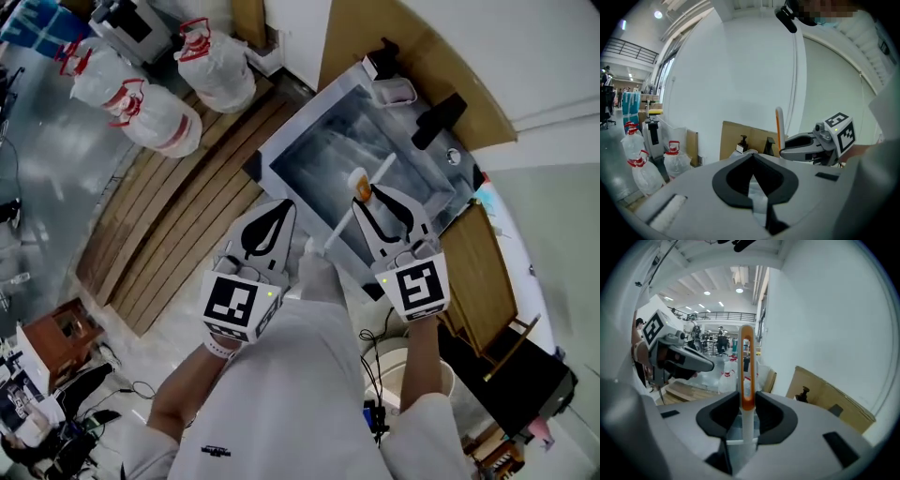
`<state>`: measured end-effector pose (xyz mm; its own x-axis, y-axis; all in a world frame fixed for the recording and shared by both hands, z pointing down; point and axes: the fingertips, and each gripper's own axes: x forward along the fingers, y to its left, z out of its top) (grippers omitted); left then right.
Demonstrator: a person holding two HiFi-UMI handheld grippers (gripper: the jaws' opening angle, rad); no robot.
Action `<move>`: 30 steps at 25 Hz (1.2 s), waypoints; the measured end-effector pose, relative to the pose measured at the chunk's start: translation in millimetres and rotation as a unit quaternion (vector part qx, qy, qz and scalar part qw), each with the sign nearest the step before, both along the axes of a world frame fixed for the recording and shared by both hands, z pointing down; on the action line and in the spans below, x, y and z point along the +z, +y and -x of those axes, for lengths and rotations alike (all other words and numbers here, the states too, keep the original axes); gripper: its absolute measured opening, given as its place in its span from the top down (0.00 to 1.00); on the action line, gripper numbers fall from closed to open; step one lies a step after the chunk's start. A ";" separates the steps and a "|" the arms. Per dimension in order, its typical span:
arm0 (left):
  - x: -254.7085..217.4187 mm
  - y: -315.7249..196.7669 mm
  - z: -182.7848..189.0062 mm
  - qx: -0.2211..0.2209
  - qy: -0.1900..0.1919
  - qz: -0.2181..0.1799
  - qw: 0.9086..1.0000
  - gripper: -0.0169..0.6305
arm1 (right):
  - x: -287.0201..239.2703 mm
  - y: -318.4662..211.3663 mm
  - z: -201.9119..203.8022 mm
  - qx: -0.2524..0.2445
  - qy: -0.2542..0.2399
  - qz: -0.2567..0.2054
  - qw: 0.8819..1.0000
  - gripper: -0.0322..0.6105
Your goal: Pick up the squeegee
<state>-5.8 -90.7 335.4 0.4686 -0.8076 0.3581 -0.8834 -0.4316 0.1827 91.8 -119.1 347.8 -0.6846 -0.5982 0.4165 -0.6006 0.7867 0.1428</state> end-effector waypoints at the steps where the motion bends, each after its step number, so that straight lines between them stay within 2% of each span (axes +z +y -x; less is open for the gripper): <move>1: -5.3 1.1 0.4 0.002 0.003 -0.005 1.000 0.97 | -11.2 3.1 -4.0 0.024 -0.012 -0.006 1.000 0.79; 4: -22.2 6.8 1.8 0.007 0.004 -0.021 1.000 0.97 | -38.5 15.5 -21.2 0.096 -0.051 -0.017 0.994 0.79; 7: -38.1 6.8 3.1 0.012 0.001 -0.043 0.999 0.97 | -60.6 21.6 -42.1 0.158 -0.062 -0.040 0.985 0.79; 14: -64.0 13.6 8.3 0.017 -0.015 -0.067 0.997 0.97 | -99.7 40.2 -77.2 0.272 -0.095 -0.070 0.955 0.79; 23: -78.0 14.8 10.1 0.017 -0.006 -0.079 0.997 0.97 | -106.6 61.1 -93.7 0.323 -0.112 -0.095 0.935 0.79; 30: -77.3 19.2 12.6 0.019 -0.001 -0.078 0.997 0.97 | -90.9 66.8 -96.5 0.336 -0.104 -0.075 0.933 0.79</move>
<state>-18.4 -71.5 258.1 0.4987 -0.8354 0.2313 -0.8665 -0.4872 0.1086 188.3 -52.4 256.9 -0.1896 -0.9627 0.1928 -0.9783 0.2021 0.0467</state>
